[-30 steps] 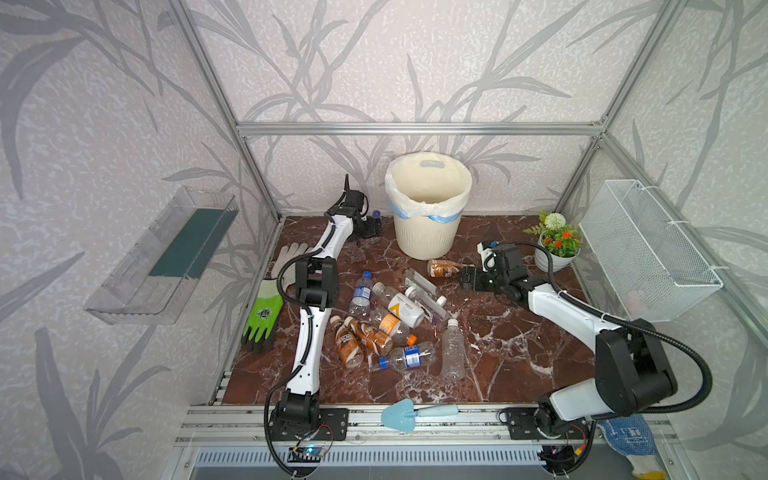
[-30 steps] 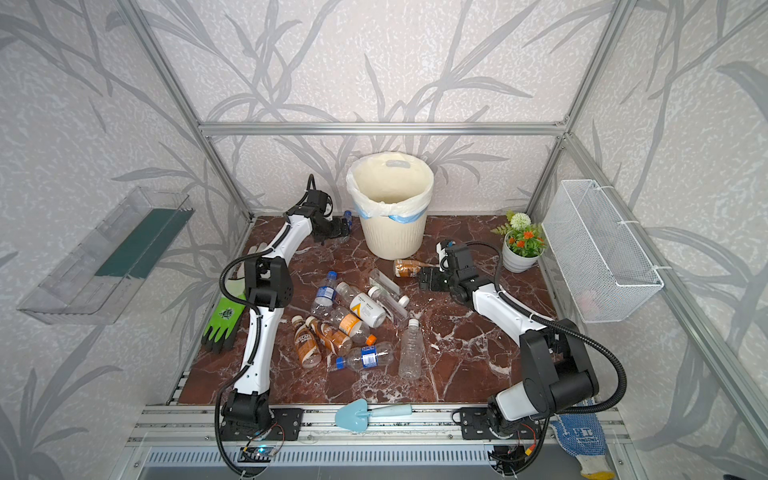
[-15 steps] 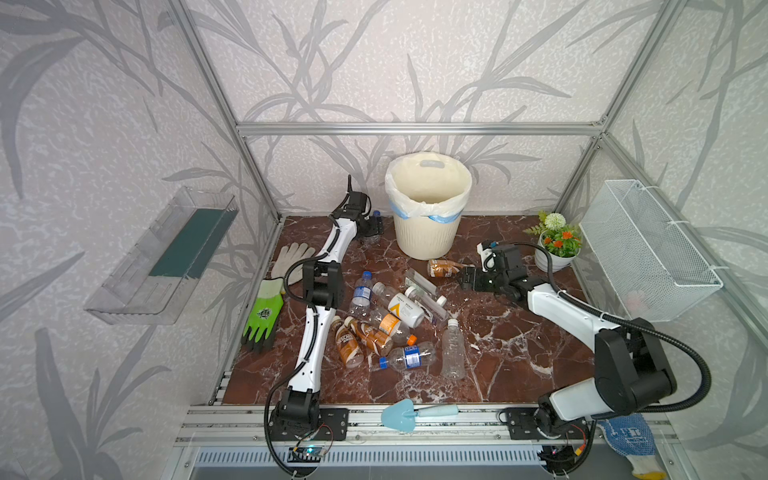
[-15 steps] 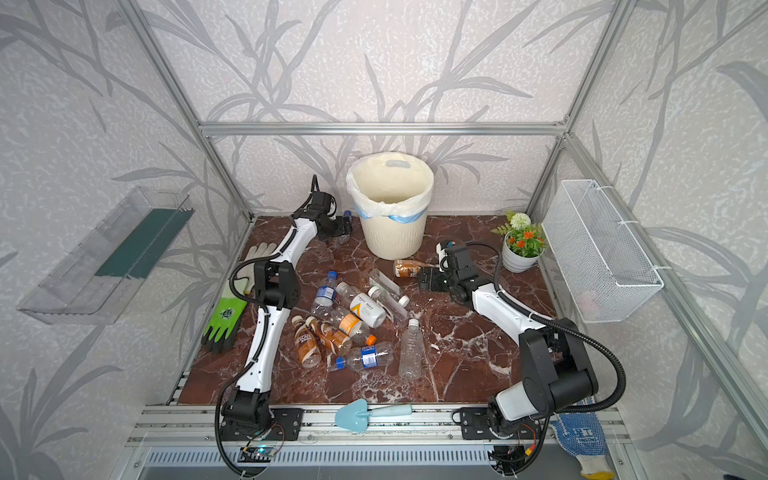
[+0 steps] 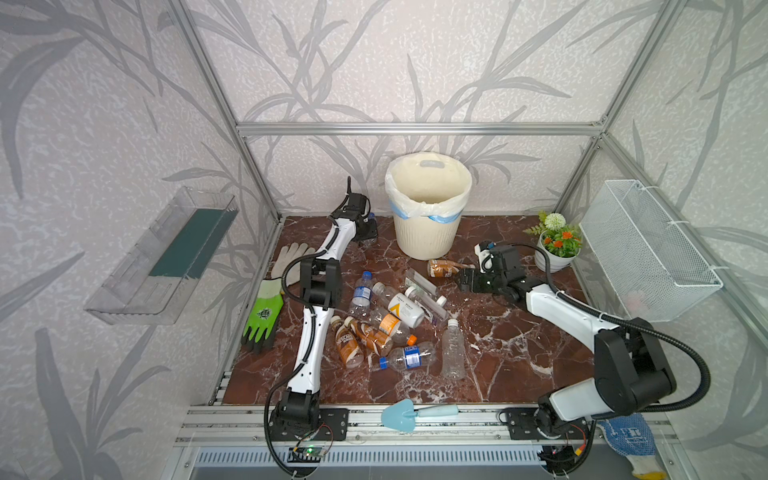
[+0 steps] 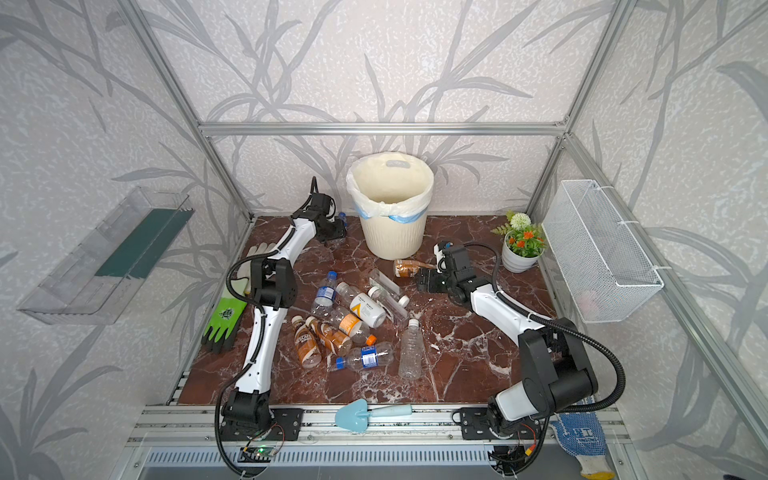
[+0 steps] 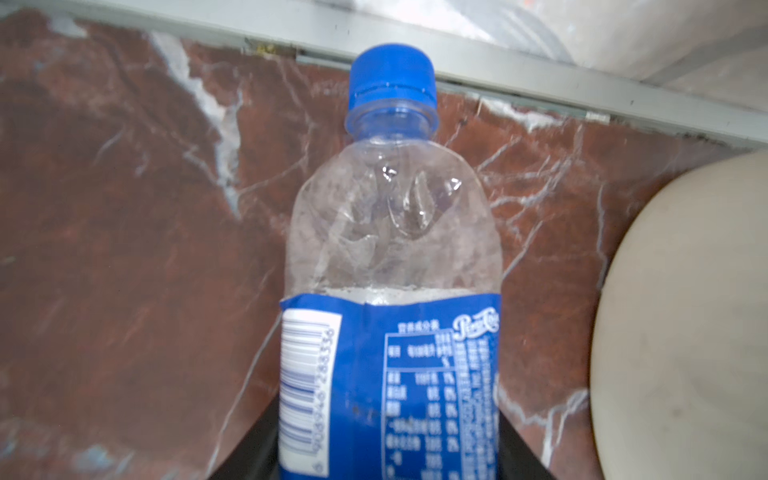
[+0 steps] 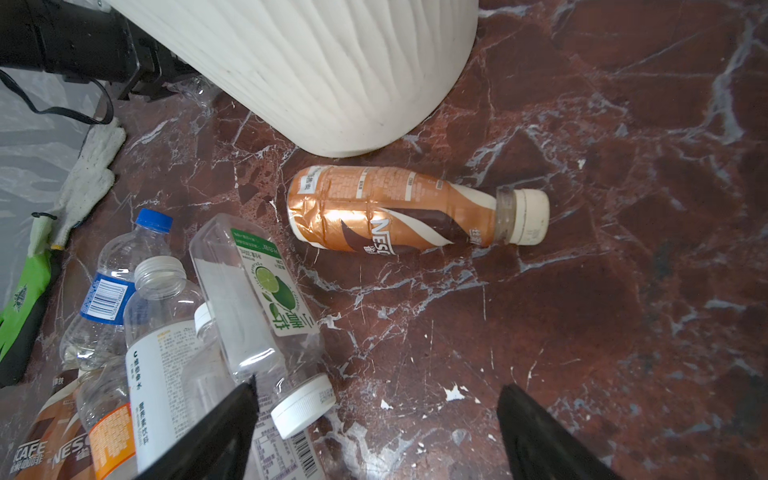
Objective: Throw the plastic bottles in the bin
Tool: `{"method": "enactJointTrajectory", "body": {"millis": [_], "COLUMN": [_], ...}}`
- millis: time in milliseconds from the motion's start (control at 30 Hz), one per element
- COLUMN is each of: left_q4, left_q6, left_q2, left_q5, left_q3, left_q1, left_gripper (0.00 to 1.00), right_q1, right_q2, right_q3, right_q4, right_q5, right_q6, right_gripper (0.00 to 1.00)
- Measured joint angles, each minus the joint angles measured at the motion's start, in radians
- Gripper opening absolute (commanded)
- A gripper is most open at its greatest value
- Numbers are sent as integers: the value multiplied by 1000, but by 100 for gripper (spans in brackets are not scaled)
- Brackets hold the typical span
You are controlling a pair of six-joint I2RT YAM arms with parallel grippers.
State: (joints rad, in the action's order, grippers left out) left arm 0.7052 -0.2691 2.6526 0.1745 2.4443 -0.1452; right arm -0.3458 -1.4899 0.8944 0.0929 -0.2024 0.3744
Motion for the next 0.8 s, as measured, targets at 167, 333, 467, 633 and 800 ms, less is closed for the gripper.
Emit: {"method": "enactJointTrajectory", "body": {"millis": [167, 333, 467, 633, 800], "left_q4": [-93, -257, -450, -638, -725], "left_q6": [8, 5, -14, -28, -30], "left_q2": [-233, -570, -897, -1290, -1689], "left_q5": [1, -3, 3, 0, -13], "left_q3": [-336, -710, -1037, -1378, -1611], "left_q1": [2, 9, 12, 14, 14], "left_gripper": [49, 50, 51, 54, 56], "right_q1": [-2, -2, -2, -2, -7], "right_q2": [6, 33, 40, 14, -40], "right_q3": [-9, -15, -15, 1, 21], "right_q4": [1, 6, 7, 9, 0], "right_q5": [4, 16, 29, 28, 18], "right_q6": [0, -5, -18, -39, -43], "right_gripper": [91, 91, 91, 90, 90]}}
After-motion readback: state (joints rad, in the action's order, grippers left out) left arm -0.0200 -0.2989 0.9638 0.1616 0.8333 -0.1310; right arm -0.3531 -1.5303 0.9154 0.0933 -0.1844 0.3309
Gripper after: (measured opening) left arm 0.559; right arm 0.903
